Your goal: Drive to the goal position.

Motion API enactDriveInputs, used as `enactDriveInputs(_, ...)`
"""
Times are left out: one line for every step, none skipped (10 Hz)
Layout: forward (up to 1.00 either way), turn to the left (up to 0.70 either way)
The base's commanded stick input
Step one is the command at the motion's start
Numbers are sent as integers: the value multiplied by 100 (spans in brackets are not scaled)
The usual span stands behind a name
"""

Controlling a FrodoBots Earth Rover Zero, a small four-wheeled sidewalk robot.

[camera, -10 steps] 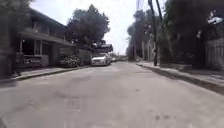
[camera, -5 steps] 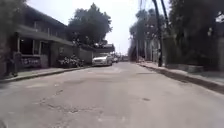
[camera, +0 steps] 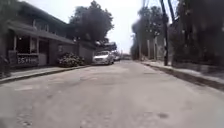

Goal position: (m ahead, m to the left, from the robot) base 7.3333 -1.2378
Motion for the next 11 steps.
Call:
enactDriveInputs(100,0)
enactDriveInputs(100,0)
enactDriveInputs(100,0)
enactDriveInputs(100,0)
enactDriveInputs(100,0)
enactDriveInputs(100,0)
enactDriveInputs(100,-3)
enactDriveInputs(100,-23)
enactDriveInputs(100,-40)
enactDriveInputs(100,-40)
enactDriveInputs(100,-40)
